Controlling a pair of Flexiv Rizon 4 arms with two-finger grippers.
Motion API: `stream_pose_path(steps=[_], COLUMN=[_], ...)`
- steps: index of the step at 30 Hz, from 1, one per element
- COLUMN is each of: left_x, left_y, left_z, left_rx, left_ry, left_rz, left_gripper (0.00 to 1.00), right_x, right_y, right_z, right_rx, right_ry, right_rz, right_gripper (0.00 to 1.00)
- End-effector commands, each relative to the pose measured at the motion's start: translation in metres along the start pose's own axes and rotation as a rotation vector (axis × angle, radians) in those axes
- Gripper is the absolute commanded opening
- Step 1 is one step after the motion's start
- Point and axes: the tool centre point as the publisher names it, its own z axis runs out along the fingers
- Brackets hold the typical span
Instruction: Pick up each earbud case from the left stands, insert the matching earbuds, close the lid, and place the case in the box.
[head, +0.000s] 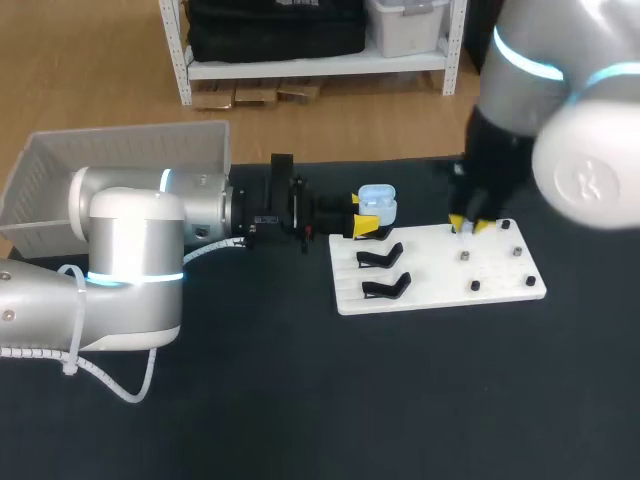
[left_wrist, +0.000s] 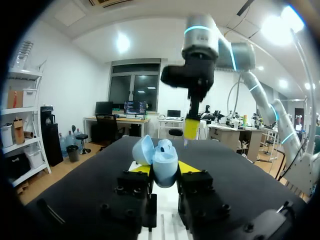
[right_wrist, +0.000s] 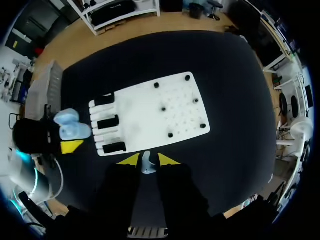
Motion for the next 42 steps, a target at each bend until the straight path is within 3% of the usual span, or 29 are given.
stream_pose_path(steps=[1, 9, 13, 29, 34, 42], left_x=[0.001, 0.001, 0.001, 0.001, 0.001, 0.001], left_y=[0.001, 0.001, 0.001, 0.001, 0.001, 0.001], left_z=[0.000, 0.000, 0.000, 0.000, 0.000, 0.000], left_rx=[0.001, 0.001, 0.001, 0.001, 0.001, 0.001], left_ry=[-0.001, -0.001, -0.001, -0.001, -0.001, -0.001], left_rz=[0.000, 0.000, 0.000, 0.000, 0.000, 0.000], left_gripper=[0.00, 0.00, 0.00, 0.00, 0.00, 0.00], right_x=[-0.011, -0.015, -0.018, -0.020, -0.021, -0.017], right_y=[0.027, 0.076, 0.089, 0.092, 0.114, 0.122], right_z=[-0.031, -0.029, -0.025, -0.025, -0.029, -0.020], right_rx=[0.014, 0.044, 0.053, 0.053, 0.062, 0.123], right_ry=[0.054, 0.061, 0.060, 0.060, 0.033, 0.068], right_rz=[-0.022, -0.143, -0.175, -0.176, -0.276, -0.363], right_gripper=[0.00, 0.00, 0.00, 0.00, 0.00, 0.00])
